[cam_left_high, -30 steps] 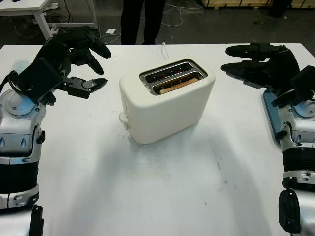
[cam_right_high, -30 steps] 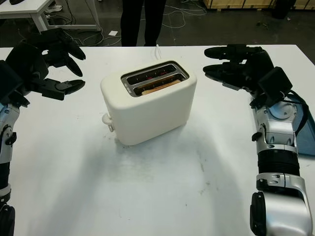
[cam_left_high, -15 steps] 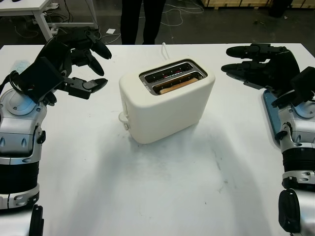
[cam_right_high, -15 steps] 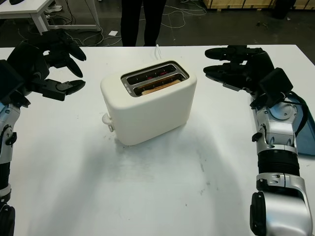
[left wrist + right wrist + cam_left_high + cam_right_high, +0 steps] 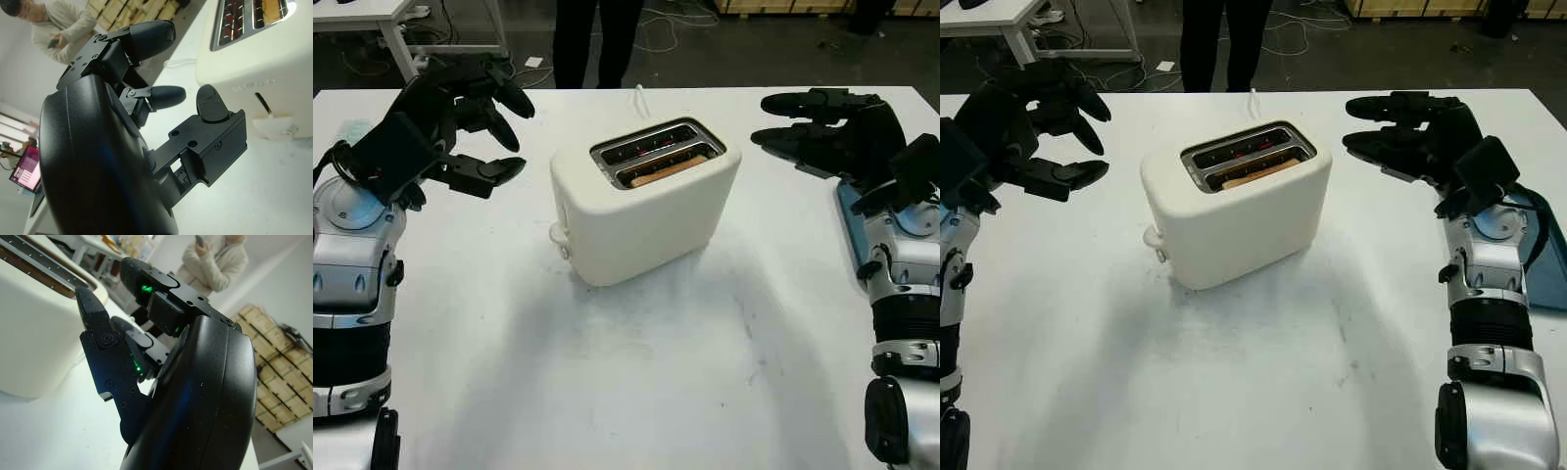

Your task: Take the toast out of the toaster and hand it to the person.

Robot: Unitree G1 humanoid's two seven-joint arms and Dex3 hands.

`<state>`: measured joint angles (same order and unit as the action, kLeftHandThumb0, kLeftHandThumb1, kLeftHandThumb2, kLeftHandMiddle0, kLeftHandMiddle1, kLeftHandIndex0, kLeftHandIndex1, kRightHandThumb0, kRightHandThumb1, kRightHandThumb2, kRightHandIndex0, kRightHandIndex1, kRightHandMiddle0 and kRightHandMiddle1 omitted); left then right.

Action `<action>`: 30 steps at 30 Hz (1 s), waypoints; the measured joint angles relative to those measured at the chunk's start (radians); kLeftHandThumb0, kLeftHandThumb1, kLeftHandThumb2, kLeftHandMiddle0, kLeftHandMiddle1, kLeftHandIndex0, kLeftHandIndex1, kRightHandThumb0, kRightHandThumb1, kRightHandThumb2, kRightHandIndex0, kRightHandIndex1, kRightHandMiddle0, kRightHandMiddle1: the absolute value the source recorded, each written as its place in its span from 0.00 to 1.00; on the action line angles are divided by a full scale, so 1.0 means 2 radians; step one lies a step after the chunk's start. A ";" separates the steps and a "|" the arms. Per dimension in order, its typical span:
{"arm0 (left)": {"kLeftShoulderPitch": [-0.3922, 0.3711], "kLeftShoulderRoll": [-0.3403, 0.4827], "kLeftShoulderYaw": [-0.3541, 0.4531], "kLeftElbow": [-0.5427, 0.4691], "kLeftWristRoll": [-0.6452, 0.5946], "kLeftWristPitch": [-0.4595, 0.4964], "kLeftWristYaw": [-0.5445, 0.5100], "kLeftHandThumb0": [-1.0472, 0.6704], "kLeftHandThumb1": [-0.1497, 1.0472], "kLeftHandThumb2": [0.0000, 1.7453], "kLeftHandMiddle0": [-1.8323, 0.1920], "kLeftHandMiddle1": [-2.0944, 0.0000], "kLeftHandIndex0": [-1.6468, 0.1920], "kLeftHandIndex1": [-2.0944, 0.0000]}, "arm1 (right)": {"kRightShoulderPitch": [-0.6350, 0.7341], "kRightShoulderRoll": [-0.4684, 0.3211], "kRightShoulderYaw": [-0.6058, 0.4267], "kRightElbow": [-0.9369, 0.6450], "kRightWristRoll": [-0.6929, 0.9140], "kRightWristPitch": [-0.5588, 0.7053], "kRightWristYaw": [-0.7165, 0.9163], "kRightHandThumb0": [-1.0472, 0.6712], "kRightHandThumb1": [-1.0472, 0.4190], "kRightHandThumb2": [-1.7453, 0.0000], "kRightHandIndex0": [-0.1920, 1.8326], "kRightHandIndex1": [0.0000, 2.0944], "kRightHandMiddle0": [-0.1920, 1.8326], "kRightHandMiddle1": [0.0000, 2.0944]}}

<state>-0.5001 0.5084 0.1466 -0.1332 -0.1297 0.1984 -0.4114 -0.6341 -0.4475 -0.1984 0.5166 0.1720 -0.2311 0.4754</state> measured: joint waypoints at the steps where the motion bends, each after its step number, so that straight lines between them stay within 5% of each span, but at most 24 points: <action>1: 0.000 0.000 0.000 0.000 0.000 0.000 0.000 0.86 0.37 0.60 0.65 0.25 0.64 0.33 | 0.000 0.000 0.000 0.000 0.000 0.000 0.000 0.45 0.20 1.00 0.65 0.00 0.60 0.00; 30: 0.000 -0.001 0.000 -0.009 0.000 0.006 0.000 0.87 0.38 0.60 0.66 0.24 0.66 0.31 | 0.001 0.000 -0.001 0.004 0.001 -0.007 0.002 0.43 0.20 1.00 0.65 0.00 0.60 0.00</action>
<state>-0.5001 0.5059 0.1466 -0.1510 -0.1302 0.2098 -0.4114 -0.6326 -0.4469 -0.1997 0.5236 0.1746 -0.2458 0.4796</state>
